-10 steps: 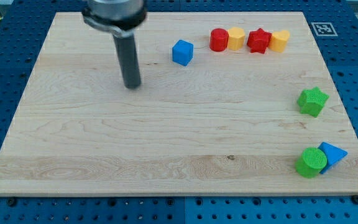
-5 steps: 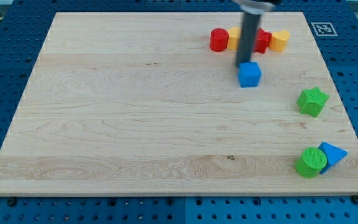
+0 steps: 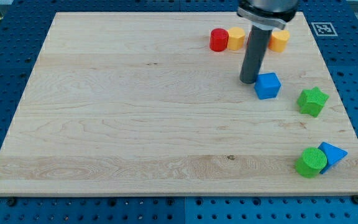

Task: Place the blue cube above the green star

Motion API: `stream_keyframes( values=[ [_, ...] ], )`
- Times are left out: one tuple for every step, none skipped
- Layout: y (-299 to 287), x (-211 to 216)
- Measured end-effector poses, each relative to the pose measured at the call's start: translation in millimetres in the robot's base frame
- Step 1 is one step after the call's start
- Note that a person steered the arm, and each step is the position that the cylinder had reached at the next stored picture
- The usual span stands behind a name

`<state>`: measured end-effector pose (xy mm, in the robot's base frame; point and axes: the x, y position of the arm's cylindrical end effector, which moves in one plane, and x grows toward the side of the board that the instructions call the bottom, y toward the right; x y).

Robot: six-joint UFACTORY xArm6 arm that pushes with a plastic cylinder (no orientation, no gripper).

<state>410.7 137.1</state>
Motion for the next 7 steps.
stream_keyframes(
  values=[
    [-18,0],
    [-39,13],
    [-33,28],
    [-2,27],
    [47,19],
    [82,18],
    [59,18]
  ],
)
